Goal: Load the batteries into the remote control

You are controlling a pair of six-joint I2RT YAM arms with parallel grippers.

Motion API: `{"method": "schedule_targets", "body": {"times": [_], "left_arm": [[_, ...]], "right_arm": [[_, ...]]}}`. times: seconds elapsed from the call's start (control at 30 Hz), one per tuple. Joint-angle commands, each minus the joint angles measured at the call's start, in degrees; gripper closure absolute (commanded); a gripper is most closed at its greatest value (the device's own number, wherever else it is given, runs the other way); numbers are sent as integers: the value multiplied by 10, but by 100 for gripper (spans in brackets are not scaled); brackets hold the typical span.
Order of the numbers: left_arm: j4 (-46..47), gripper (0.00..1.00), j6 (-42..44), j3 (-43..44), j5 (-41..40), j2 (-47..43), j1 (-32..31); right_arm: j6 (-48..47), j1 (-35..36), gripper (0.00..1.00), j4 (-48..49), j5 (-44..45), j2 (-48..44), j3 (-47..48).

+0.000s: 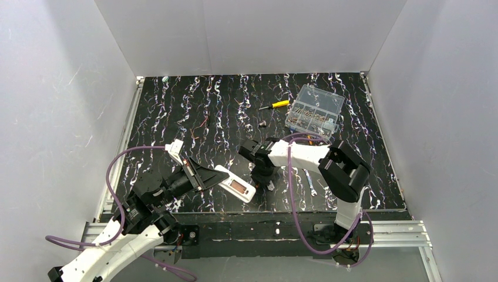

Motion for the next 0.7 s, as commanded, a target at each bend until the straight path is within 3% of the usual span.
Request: {"method": "schedule_targets", "body": {"times": [0.0, 0.13, 0.23, 0.43, 0.67], "left_arm": [[31, 100, 4, 22, 11, -8, 0], [28, 100, 7, 25, 11, -10, 1], [21, 100, 10, 29, 10, -11, 0], [24, 100, 10, 33, 13, -3, 0], [20, 100, 13, 38, 12, -5, 1]], "right_arm": [[-88, 7, 81, 6, 41, 1, 32], [-220, 12, 91, 154, 37, -49, -41], [-346, 12, 93, 216, 21, -73, -58], [-578, 12, 89, 233, 18, -72, -49], [-703, 12, 83, 208, 22, -36, -38]]}}
